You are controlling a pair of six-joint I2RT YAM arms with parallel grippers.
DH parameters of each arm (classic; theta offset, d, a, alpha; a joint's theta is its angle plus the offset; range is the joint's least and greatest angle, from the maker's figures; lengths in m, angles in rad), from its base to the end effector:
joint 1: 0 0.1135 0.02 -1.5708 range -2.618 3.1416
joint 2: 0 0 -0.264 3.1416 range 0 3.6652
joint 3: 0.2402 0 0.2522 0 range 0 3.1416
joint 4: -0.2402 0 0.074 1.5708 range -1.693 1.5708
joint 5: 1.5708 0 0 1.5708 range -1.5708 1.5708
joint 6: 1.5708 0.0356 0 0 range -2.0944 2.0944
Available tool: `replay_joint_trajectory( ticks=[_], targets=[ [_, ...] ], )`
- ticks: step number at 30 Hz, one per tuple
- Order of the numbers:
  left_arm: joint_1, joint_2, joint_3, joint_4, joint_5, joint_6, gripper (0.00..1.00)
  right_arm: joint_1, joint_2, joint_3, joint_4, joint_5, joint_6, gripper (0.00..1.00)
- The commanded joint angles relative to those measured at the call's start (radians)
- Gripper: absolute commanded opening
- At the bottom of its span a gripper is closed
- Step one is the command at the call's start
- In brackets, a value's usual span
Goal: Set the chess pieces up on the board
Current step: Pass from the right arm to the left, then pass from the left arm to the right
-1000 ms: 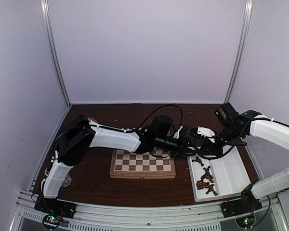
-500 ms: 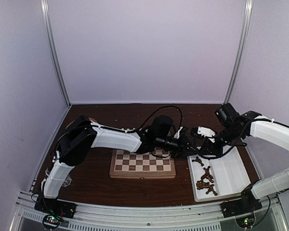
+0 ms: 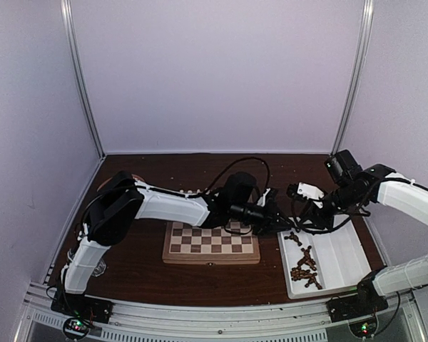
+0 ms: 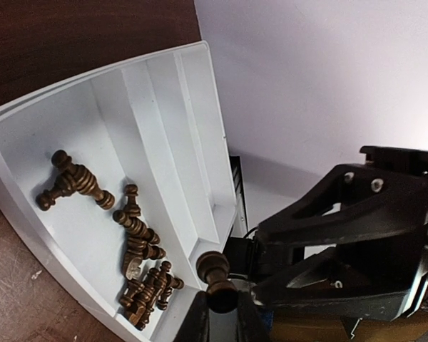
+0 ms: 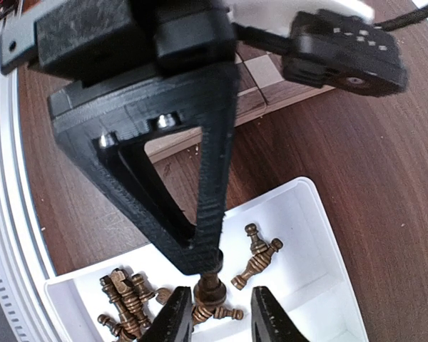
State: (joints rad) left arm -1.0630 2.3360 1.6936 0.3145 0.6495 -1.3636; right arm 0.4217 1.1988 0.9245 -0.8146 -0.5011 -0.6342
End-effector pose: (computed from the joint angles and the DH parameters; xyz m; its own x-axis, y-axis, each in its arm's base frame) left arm 0.2398 -0.4752 0.1722 -0.9857 0.1686 -0.0041 0.0472 0.2521 -0.9665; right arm 0.1982 0.1076 0.2576 -0.3182 -0.7123 -0.6256 -0.9319 0.3563 0.0683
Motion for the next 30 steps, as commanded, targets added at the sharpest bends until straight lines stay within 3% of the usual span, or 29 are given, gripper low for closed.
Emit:
replay_joint_trajectory(
  ticks=[1, 7, 18, 26, 30],
  targets=[
    [0.009, -0.033, -0.028, 0.039, -0.012, 0.041, 0.05, -0.022, -0.043, 0.001, -0.005, 0.014, 0.003, 0.38],
    [0.009, -0.046, -0.028, 0.041, -0.005, 0.051, 0.05, -0.023, 0.018, -0.009, -0.037, -0.044, -0.038, 0.47],
    [0.009, -0.069, -0.031, 0.048, 0.005, 0.063, 0.04, -0.022, 0.060, -0.024, -0.046, -0.064, -0.064, 0.52],
    [0.008, -0.069, -0.030, 0.077, 0.015, 0.045, 0.04, -0.021, 0.078, -0.024, -0.018, -0.087, -0.049, 0.47],
    [0.008, -0.069, -0.035, 0.094, 0.018, 0.037, 0.04, -0.022, 0.079, -0.021, -0.006, -0.090, -0.043, 0.35]
  ],
)
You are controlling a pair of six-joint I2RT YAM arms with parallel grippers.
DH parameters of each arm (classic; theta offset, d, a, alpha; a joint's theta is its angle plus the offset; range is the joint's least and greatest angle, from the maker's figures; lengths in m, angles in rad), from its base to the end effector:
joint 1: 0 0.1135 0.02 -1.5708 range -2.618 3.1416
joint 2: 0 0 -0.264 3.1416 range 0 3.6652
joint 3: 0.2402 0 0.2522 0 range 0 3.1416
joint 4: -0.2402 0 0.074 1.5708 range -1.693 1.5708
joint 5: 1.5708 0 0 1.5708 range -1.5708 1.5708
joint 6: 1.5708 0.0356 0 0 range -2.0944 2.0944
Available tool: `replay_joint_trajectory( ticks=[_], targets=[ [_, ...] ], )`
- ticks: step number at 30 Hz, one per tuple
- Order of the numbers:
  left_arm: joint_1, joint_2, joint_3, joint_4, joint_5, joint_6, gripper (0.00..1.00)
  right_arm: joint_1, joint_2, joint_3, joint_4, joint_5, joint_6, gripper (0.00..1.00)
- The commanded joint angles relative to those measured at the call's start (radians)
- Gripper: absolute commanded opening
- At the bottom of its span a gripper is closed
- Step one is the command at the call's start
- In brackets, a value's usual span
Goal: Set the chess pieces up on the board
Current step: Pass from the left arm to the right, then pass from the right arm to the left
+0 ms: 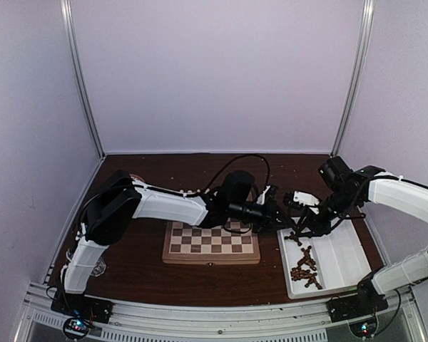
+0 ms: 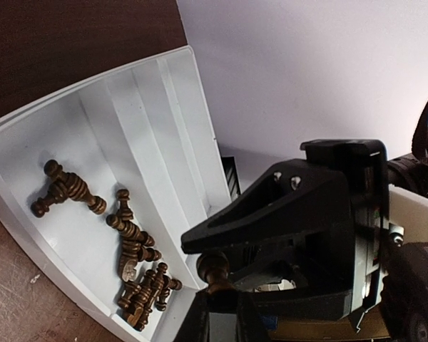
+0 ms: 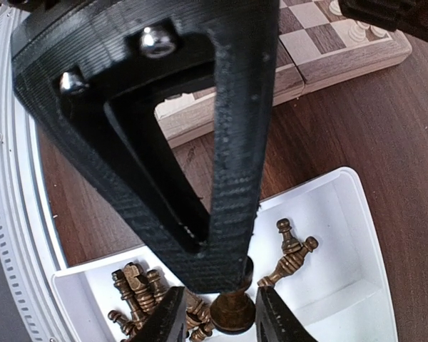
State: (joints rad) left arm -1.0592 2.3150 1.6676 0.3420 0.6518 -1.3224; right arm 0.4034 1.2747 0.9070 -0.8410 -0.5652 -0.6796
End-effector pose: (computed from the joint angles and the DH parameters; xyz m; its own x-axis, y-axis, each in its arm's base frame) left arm 0.2396 -0.4709 0.1771 -0.9827 0.1762 -0.0577 0.0974 0.2258 -0.9693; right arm 0.2040 0.1078 0.2366 -0.3510 -0.7269 -0.5903 -0.9341 0.3155 0.1669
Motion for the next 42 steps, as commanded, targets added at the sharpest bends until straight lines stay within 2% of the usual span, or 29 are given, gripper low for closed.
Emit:
replay_joint_trajectory(
  ticks=[1, 5, 10, 13, 33, 42],
  targets=[
    [0.004, -0.047, -0.008, 0.067, 0.015, -0.004, 0.03, -0.004, 0.003, -0.003, 0.022, -0.025, 0.003, 0.32],
    [0.004, -0.045, -0.009, 0.067, 0.017, -0.004, 0.05, -0.003, 0.004, -0.005, 0.020, -0.029, 0.000, 0.19],
    [0.004, -0.035, -0.004, 0.059, 0.018, -0.001, 0.24, -0.003, 0.002, -0.007, 0.014, -0.027, -0.007, 0.12],
    [0.004, -0.027, 0.008, 0.047, 0.020, 0.002, 0.30, -0.003, 0.000, -0.006, 0.013, -0.027, -0.008, 0.11],
    [-0.008, 0.011, 0.070, -0.001, 0.040, 0.012, 0.21, 0.007, 0.010, -0.001, 0.006, -0.015, -0.012, 0.11],
    [-0.010, 0.024, 0.082, -0.016, 0.035, 0.012, 0.22, 0.011, 0.001, 0.001, 0.007, -0.021, -0.012, 0.11]
  ],
)
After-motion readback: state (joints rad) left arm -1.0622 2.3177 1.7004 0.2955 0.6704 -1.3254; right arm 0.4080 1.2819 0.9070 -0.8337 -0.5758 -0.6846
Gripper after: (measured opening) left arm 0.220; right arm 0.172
